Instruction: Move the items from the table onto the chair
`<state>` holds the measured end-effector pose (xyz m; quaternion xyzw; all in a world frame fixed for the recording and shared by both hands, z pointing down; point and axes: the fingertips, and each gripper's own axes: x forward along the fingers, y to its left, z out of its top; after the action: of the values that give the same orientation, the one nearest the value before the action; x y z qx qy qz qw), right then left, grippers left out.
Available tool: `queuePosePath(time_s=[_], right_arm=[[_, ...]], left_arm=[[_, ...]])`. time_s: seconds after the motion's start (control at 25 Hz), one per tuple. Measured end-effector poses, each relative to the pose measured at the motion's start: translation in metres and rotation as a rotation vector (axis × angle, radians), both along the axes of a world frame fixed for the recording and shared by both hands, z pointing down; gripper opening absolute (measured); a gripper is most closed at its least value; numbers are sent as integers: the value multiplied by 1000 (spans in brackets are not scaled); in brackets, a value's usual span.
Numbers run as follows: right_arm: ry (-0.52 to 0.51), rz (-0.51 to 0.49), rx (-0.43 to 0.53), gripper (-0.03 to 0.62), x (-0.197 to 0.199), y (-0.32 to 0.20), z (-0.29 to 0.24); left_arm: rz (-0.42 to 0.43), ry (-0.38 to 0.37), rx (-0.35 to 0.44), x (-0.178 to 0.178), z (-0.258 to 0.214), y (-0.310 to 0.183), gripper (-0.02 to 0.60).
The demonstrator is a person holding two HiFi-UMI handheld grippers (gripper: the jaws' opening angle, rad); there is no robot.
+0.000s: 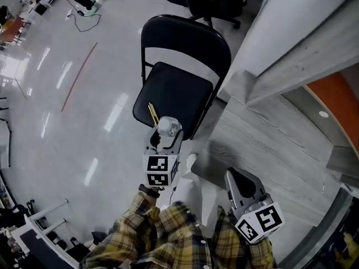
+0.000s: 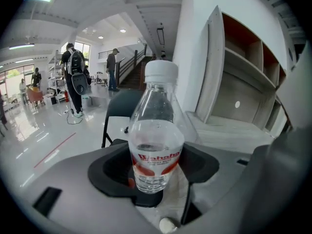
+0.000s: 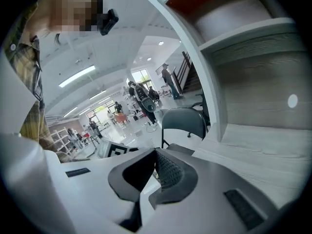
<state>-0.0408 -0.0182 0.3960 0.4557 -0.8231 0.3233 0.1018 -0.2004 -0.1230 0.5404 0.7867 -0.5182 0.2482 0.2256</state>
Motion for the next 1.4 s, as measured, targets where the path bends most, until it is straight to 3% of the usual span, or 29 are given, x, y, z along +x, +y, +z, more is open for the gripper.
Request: queuePosePath(time_s=[0.2,0.48,0.68,1.12,1.4], right_arm=[[-9,-44,-40,18,-32,-34,37],[-11,-150,-77,18,-86,-75,105],[-25,-201,-85,17,-113,-102,129],[-56,-226,-104,18,-118,-102,150],[-74,-184,-98,18,-98,-84,141]], left_arm=[[-20,7,-17,-11,72,-40,291],[-49,-8,-70,-31,176,-54,291],[-56,-1,-80,-40,224,-65,291],[-71,-38,-82,-42,248,-68,296],[-83,-24,-190,-46,252,-58,343]])
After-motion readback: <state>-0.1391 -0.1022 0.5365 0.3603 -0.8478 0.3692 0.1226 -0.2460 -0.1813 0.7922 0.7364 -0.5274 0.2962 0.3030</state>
